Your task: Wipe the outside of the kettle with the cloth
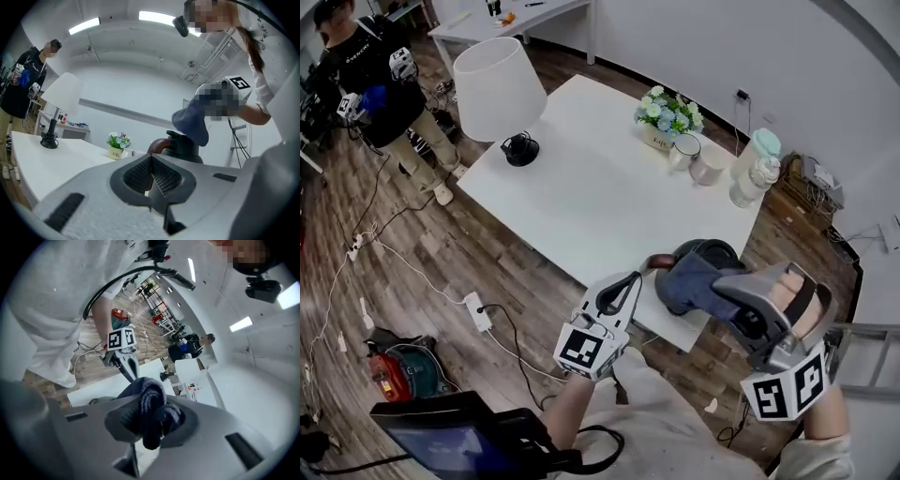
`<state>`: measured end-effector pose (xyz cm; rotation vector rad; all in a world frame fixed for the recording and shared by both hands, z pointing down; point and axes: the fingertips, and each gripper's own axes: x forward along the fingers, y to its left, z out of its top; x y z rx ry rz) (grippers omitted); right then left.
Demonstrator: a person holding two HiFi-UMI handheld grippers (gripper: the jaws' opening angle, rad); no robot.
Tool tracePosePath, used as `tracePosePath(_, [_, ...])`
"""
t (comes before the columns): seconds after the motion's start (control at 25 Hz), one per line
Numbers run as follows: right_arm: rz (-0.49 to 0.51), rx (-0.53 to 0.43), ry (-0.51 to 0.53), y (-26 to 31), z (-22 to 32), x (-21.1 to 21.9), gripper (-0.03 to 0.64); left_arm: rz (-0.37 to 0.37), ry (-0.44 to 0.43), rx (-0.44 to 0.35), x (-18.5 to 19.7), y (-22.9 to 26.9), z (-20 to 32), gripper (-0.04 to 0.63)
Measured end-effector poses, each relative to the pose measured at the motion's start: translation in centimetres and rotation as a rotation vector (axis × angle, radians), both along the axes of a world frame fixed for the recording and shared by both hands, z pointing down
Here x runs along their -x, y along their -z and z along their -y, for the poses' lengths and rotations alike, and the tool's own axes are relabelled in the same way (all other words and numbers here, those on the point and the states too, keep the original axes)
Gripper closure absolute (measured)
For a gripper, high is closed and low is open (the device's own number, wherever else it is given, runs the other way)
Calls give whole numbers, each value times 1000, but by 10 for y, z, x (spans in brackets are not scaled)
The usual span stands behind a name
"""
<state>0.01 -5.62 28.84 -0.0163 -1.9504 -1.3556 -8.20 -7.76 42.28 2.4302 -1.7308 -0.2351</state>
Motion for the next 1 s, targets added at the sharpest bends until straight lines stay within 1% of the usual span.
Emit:
tracePosePath(0.12, [-123,-177,33,-39,-7,8,555,10,-1,-8,2,0,4,586])
tracePosePath(0.16, [-161,-222,51,-53,-10,11,555,8,3,-6,3,-2,4,586])
tracePosePath(0.24, [-216,-251,78,-79,-16,18,555,1,10,0,4,-7,2,586])
tracePosePath(0.32, [-255,-242,83,-103,-19,21,555,0,8,4,3,-12,0,586])
tracePosePath(0.48, [-293,-210,79,-141,-26,28,555,1,7,19,1,-23,-6,587])
tracePosePath(0.64, [-331,-207,60,-180,-33,33,555,-51,25,42,2,-29,-17,586])
tracePosePath(0.72, [-340,-193,56,-195,-39,33,555,-55,29,47,6,-34,-22,586])
tracePosePath(0.8, [-331,-171,73,-202,-50,33,555,-41,26,56,8,-41,-27,586])
tracePosePath(0.92, [-284,-107,105,-200,-72,29,555,-21,23,63,10,-47,-34,586])
tracePosePath(0.96, [-258,-71,97,-196,-78,25,555,-12,21,60,10,-47,-35,586])
tracePosePath(1.0, [-222,-8,70,-189,-81,20,555,-3,18,55,10,-45,-37,586])
